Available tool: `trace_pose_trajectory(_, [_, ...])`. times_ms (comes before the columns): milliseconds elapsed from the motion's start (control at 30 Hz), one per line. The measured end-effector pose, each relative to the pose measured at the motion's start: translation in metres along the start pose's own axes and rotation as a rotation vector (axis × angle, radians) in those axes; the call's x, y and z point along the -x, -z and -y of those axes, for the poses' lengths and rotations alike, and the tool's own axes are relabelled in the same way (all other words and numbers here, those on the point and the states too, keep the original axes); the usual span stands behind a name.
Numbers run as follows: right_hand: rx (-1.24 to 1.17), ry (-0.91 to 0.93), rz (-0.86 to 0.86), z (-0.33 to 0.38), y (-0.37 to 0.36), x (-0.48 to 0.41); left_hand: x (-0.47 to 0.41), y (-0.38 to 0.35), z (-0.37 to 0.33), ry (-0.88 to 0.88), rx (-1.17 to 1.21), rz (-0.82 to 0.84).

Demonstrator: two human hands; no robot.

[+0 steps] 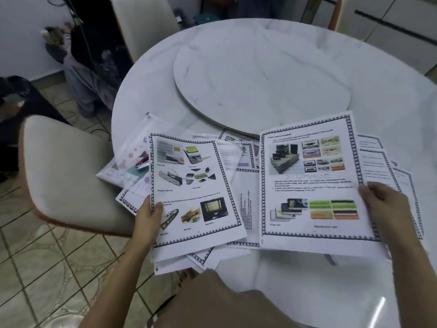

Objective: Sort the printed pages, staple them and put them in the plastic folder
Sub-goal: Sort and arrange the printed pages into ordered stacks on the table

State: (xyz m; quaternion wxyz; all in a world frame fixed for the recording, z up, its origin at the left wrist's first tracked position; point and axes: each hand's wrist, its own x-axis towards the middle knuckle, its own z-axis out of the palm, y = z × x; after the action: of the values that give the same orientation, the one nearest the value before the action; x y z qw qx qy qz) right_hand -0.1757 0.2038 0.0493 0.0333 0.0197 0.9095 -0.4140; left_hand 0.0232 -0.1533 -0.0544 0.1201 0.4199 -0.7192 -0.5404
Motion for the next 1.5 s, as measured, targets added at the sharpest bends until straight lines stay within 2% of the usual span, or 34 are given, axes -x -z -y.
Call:
trace_pose_trajectory(167, [-0.138,0.006,-0.014,0.014,-0.005,-0.006,0.004,-0.005,0.001,0.04,0.034,0.017])
trace_pose_trajectory(300, [-0.221,0.011,0.091,0.02,-0.044,-0.01,0.005,-0.006,0.004,0.075,0.092,0.01])
trace_pose_trajectory(500, [-0.18,0.0,0.334,0.033,-0.134,0.011,0.009,-0.009,0.003,0.096,0.189,0.025])
trace_pose_trajectory(600, [-0.155,0.057,0.404,0.039,-0.172,0.03,0.01,-0.011,0.002,0.093,0.234,0.015])
trace_pose_trajectory(800, [-0.126,0.15,0.53,0.047,-0.198,0.05,0.012,-0.014,0.006,0.032,0.15,-0.01])
trace_pose_trajectory(867, [-0.131,0.14,0.492,0.045,-0.193,0.046,0.009,-0.011,0.011,0.034,0.114,-0.019])
trace_pose_trajectory(967, [-0.09,0.108,0.336,0.03,-0.178,0.036,0.005,-0.004,0.017,0.039,0.109,-0.053])
trace_pose_trajectory(1067, [0.118,0.084,0.189,0.007,-0.163,0.025,0.003,0.003,0.018,0.035,0.12,-0.103])
trace_pose_trajectory(1200, [0.357,0.025,0.181,-0.004,-0.159,0.027,-0.002,0.015,0.024,0.041,0.12,-0.166])
trace_pose_trajectory(1400, [0.335,-0.049,0.176,0.002,-0.173,0.033,-0.007,0.027,0.026,0.02,0.092,-0.248])
trace_pose_trajectory(1500, [0.117,-0.104,0.151,0.0,-0.171,0.03,-0.006,0.029,0.027,0.016,0.083,-0.253])
